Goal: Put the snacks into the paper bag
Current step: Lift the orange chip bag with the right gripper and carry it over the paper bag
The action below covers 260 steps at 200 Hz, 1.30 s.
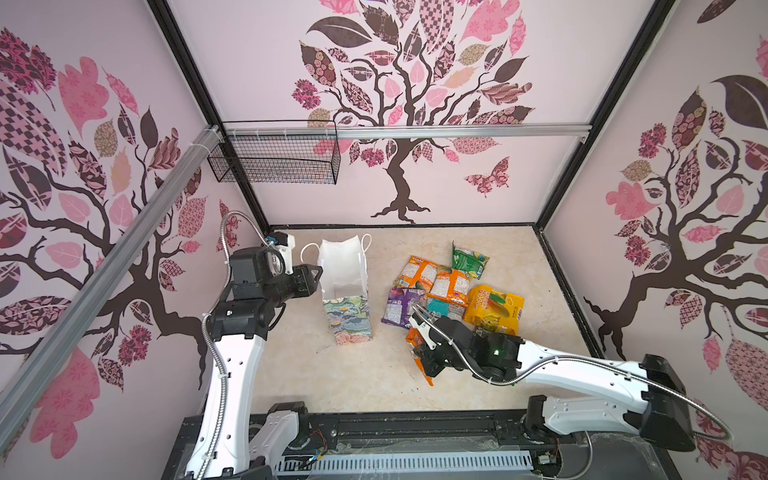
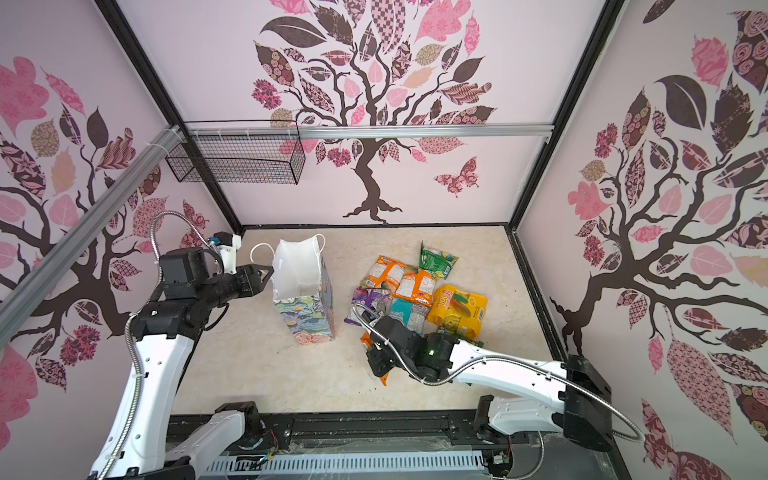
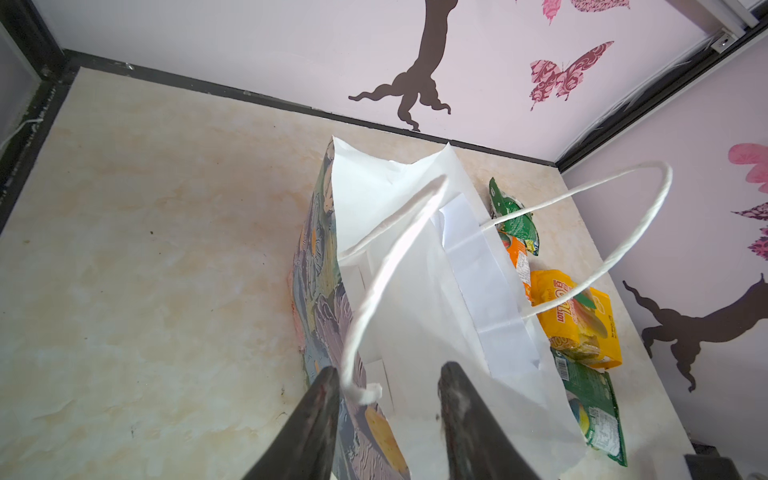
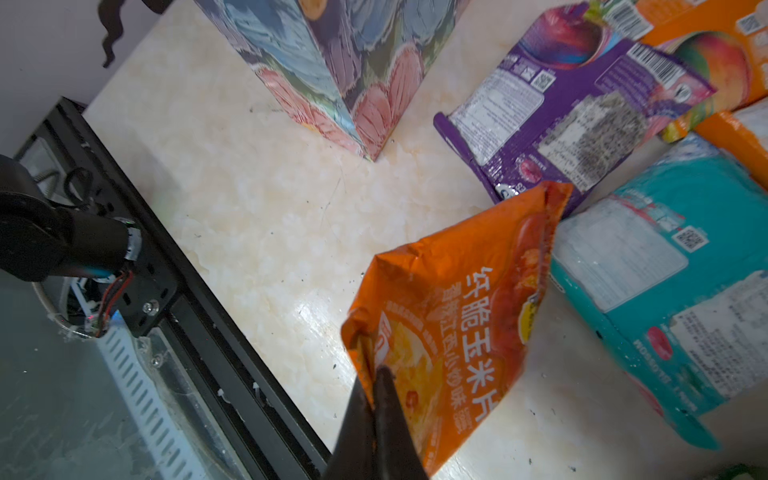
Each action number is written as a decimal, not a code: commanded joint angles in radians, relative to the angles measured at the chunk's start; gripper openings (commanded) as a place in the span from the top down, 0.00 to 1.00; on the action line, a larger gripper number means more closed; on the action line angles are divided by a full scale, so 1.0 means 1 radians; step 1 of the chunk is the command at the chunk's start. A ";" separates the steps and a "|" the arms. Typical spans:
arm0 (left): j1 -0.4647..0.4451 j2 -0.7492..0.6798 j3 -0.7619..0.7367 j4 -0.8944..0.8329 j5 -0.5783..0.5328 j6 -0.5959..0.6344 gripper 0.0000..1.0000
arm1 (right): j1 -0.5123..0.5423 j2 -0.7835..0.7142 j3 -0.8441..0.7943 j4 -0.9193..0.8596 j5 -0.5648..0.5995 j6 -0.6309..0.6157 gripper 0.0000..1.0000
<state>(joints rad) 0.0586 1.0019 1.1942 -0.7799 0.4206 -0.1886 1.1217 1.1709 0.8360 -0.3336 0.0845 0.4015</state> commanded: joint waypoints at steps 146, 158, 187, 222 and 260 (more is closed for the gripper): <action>-0.003 -0.015 -0.075 0.054 0.022 -0.028 0.63 | -0.034 0.023 0.509 -0.009 0.029 -0.212 1.00; -0.003 -0.020 -0.077 0.046 0.014 -0.035 0.63 | -0.033 0.033 0.538 -0.002 0.038 -0.225 1.00; -0.003 -0.019 -0.079 0.053 0.039 -0.054 0.63 | -0.033 0.057 0.592 0.027 0.046 -0.262 1.00; -0.002 -0.006 -0.061 0.025 0.040 -0.043 0.63 | -0.034 0.085 0.662 0.059 0.054 -0.309 1.00; -0.003 -0.004 -0.077 0.029 0.068 -0.039 0.63 | -0.034 0.130 0.764 0.050 0.037 -0.350 1.00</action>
<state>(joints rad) 0.0582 0.9989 1.1358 -0.7509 0.4610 -0.2356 1.0916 1.2682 1.5173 -0.3168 0.1242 0.1062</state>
